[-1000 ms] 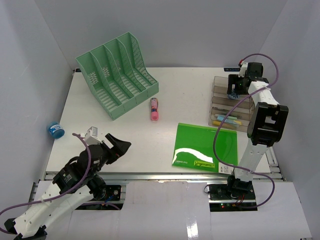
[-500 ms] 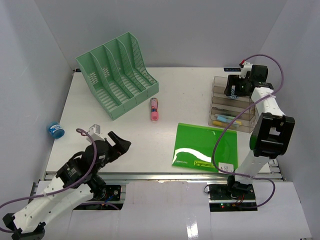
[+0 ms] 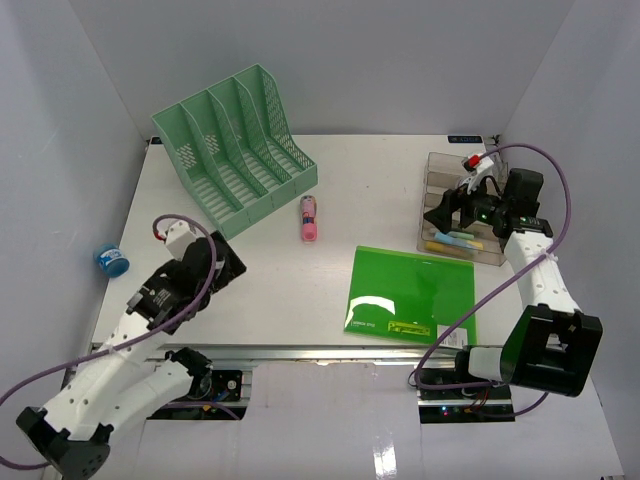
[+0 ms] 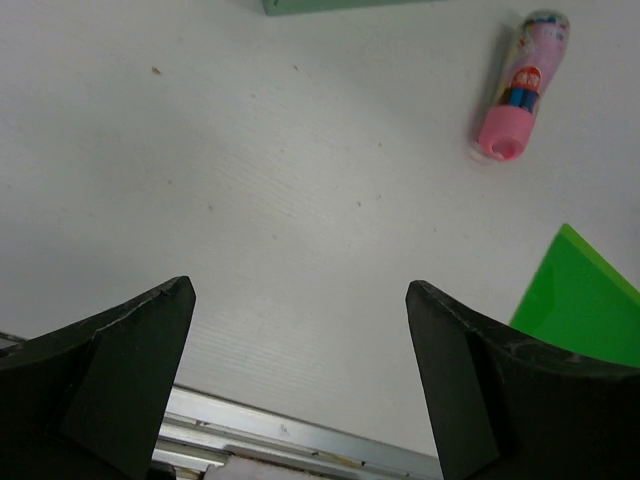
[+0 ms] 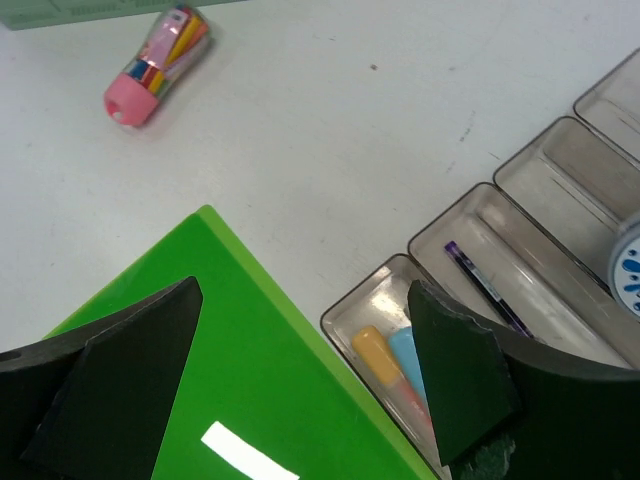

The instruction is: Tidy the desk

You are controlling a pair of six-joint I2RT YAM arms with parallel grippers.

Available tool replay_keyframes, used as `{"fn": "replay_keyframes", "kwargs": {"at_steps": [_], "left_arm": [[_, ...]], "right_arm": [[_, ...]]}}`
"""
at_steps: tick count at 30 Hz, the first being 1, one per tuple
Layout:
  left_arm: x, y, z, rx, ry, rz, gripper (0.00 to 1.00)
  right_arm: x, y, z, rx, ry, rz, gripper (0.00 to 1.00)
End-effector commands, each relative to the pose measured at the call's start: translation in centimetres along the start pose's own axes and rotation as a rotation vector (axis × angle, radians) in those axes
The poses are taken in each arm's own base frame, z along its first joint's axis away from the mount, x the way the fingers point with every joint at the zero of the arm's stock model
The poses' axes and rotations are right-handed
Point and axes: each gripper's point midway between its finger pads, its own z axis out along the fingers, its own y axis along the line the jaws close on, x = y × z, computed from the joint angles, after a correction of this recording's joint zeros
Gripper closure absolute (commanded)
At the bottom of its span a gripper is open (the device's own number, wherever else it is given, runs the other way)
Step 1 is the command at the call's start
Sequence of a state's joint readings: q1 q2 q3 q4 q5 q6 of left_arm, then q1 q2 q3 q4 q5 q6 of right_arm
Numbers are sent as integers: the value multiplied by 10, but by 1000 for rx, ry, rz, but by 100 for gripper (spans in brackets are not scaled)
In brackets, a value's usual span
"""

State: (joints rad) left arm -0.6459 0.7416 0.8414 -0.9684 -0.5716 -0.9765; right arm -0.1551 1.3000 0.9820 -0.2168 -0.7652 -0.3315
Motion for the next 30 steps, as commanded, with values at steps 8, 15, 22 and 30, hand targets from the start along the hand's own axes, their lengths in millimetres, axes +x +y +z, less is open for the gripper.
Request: {"fn": "replay_keyframes", "kwargs": {"at_steps": [8, 15, 22, 30], "left_arm": [[-63, 55, 66, -79, 39, -79, 2], [-116, 145, 77, -309, -51, -272, 2], [-139, 210, 83, -572, -99, -251, 2], [-142, 240, 111, -653, -70, -160, 2]], "right_arm": [[-11, 66, -12, -271, -134, -28, 10], [-10, 88, -19, -326, -155, -23, 10], [-4, 95, -22, -342, -151, -14, 10], [2, 98, -21, -356, -143, 2, 10]]}}
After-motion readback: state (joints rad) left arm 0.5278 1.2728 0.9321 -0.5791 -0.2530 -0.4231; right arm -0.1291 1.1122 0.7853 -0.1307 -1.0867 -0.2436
